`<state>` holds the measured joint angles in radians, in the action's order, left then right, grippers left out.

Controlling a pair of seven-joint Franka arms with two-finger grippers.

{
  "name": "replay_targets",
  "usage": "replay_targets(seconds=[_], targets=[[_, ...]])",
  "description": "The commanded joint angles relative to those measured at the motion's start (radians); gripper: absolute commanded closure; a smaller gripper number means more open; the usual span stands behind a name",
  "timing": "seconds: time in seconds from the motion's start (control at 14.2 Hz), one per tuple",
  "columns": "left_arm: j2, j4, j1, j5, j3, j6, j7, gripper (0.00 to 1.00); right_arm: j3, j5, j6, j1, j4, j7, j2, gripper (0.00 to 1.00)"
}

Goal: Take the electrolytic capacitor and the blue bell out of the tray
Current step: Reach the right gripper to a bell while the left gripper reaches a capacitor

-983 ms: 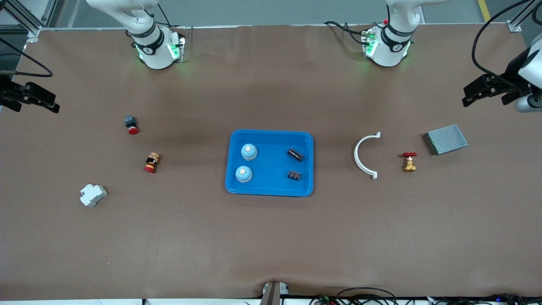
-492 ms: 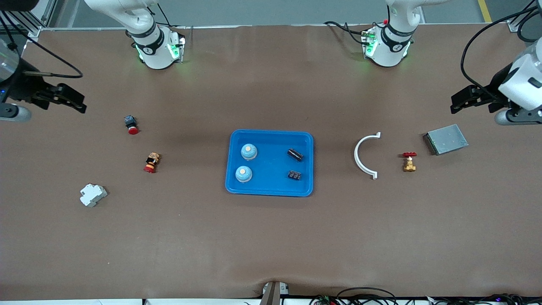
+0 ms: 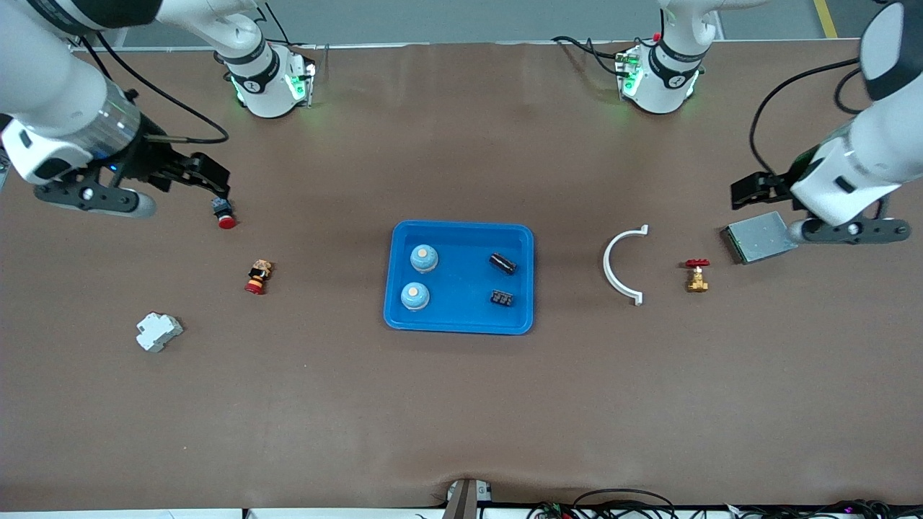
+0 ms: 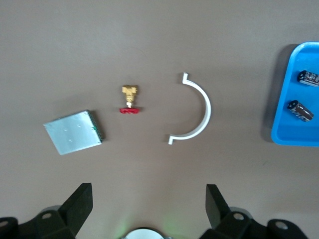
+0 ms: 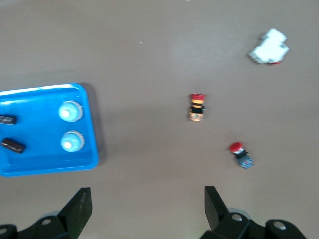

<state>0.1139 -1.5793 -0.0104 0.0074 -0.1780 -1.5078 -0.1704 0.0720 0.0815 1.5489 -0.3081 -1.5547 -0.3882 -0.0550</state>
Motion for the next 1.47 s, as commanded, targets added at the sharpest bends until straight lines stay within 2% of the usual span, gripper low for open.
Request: replay_targets(seconds=[0.0,0.21,0.42,0.56,0.84,1.4], targets=[[0.05,0.021,0.041,0.003,-0.003,0.012,-0.118,0.0,0.009,0.063,0.008,-0.02,0.022,-0.012,-0.052,0.0],[0.09,0.021,0.089,-0.003,-0.003,-0.017,-0.223,0.0,0.011,0.069,0.09,-0.071,0.021,-0.023,-0.109,0.0],[0.154,0.01,0.139,-0.01,-0.018,-0.046,-0.373,0.0,0.011,0.119,0.175,-0.113,0.019,-0.141,-0.169,0.0],[0.19,0.01,0.164,-0.017,-0.023,-0.093,-0.507,0.0,0.011,0.113,0.212,-0.15,0.018,-0.187,-0.207,0.0],[0.248,0.01,0.225,-0.053,-0.023,-0.195,-0.653,0.0,0.011,0.113,0.29,-0.196,0.016,-0.201,-0.292,0.0],[0.395,0.016,0.36,-0.05,-0.021,-0.415,-1.078,0.0,0.011,0.118,0.442,-0.255,0.015,-0.317,-0.436,0.0]])
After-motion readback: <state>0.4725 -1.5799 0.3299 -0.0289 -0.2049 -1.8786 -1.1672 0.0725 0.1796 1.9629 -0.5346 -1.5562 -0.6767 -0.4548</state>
